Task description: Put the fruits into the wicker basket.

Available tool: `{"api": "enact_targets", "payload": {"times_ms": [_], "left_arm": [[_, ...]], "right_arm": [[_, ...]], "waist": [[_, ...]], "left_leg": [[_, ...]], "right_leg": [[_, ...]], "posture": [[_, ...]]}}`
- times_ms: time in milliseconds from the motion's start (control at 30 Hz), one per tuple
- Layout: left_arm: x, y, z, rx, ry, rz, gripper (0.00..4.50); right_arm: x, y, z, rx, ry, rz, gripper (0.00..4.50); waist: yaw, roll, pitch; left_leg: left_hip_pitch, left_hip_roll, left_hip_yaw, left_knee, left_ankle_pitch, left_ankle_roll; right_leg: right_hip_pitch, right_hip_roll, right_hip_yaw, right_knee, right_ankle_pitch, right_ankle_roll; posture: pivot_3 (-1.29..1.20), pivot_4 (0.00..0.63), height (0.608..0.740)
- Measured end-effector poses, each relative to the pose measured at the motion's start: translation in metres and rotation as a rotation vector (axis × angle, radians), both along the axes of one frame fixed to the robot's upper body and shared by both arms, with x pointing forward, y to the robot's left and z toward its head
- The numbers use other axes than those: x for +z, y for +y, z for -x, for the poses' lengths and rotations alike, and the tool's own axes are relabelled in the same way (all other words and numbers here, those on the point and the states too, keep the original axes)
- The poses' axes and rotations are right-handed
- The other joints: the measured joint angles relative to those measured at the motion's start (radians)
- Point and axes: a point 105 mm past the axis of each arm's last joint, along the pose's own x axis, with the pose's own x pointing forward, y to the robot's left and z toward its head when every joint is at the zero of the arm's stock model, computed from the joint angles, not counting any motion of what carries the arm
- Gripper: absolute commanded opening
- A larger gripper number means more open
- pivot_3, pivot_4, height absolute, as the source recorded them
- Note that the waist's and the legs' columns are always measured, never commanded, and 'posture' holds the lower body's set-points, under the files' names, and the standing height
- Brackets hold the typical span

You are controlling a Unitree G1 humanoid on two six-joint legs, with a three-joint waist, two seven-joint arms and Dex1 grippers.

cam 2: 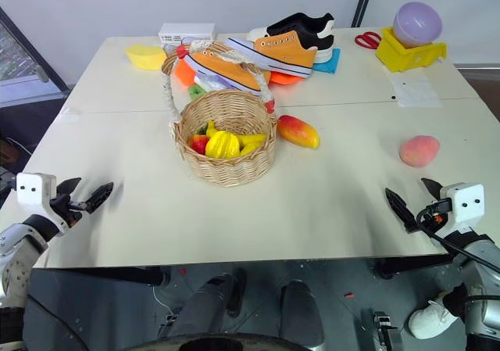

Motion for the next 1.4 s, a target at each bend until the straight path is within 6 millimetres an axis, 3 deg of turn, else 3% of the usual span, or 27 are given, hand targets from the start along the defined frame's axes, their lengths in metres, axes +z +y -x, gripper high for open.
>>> {"api": "enact_targets", "payload": {"times_ms": [267,600,833,900,1000,1067,1233,1400], "left_arm": [[0.008,-0.006,-0.005,-0.029,-0.028,0.021,4.50],[0.032,-0.040,-0.008,-0.175,-0.104,0.033,4.50],[0.062,-0.085,-0.013,-0.393,-0.156,0.064,4.50],[0.074,-0.108,-0.009,-0.516,-0.150,0.060,4.50],[0.098,-0.156,0.004,-0.750,-0.165,0.061,4.50],[0.110,-0.175,0.010,-0.834,-0.181,0.066,4.50],[0.110,-0.194,0.015,-0.906,-0.140,0.075,4.50],[0.108,-0.197,0.015,-0.905,-0.131,0.078,4.50]], "right_arm": [[0.007,0.018,-0.002,0.069,0.001,-0.016,4.46],[0.035,0.079,-0.035,0.281,-0.031,-0.028,4.46],[0.048,0.112,-0.065,0.361,-0.048,0.014,4.46],[0.049,0.119,-0.082,0.362,-0.043,0.042,4.46],[0.048,0.129,-0.112,0.364,-0.015,0.080,4.46],[0.046,0.133,-0.127,0.369,0.007,0.103,4.46],[0.027,0.146,-0.149,0.411,0.082,0.108,4.46],[0.017,0.153,-0.161,0.443,0.124,0.102,4.46]], "waist": [[0.001,0.000,0.000],[0.000,0.000,0.000],[0.001,0.000,0.000],[-0.004,-0.001,0.001],[-0.003,0.000,0.001],[-0.002,0.000,0.001],[-0.002,-0.001,0.001],[-0.004,-0.001,0.001]], "left_leg": [[-0.001,0.000,0.000,0.000,0.000,0.000],[-0.002,0.000,0.000,0.000,0.000,0.000],[-0.001,0.000,0.001,0.000,0.000,0.000],[-0.001,0.000,0.001,0.000,0.000,0.000],[-0.001,0.000,0.000,0.000,0.000,0.000],[-0.001,0.000,0.000,0.000,0.001,0.000],[-0.001,0.001,0.000,0.000,0.002,0.002],[-0.001,0.001,0.000,0.000,0.002,0.001]], "right_leg": [[0.000,0.000,0.000,0.000,0.000,0.000],[-0.002,0.000,0.000,-0.001,0.000,0.000],[-0.002,0.000,0.000,-0.001,0.000,0.000],[-0.002,0.001,0.000,-0.001,0.000,0.000],[-0.002,0.002,-0.001,-0.001,0.001,0.000],[-0.002,0.002,-0.001,-0.001,0.001,0.000],[0.001,0.005,-0.001,0.000,0.003,0.004],[0.001,0.005,-0.001,0.000,0.003,0.003]], "posture": [[0.00,0.150,0.740],[0.00,0.150,0.740],[0.00,0.150,0.740],[0.00,0.150,0.740],[0.00,0.150,0.740],[0.00,0.150,0.740],[0.00,0.150,0.740],[0.00,0.150,0.740]]}}
